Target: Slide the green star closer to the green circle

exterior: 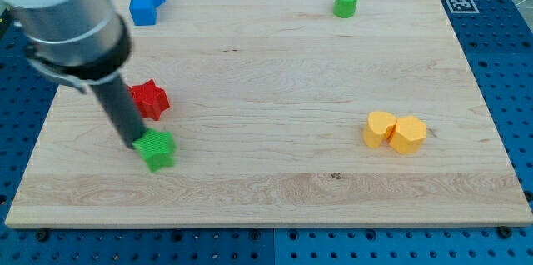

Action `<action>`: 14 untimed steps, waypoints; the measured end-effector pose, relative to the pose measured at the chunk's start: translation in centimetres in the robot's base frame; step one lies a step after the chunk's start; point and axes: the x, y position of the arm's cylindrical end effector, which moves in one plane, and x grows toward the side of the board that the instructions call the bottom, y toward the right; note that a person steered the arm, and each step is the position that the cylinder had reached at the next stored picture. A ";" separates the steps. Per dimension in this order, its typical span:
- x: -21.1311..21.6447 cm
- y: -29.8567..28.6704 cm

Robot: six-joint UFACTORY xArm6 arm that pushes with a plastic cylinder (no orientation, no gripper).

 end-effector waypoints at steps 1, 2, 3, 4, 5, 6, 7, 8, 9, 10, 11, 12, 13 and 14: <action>1.8 1.8; 4.1 -0.8; 5.5 0.6; 4.3 4.2; 1.9 7.5; -1.3 9.0; -5.3 11.0; -4.4 12.7; -0.7 12.7; 2.0 11.9; 2.5 13.6; 0.0 15.5; -3.6 17.0; -5.4 19.4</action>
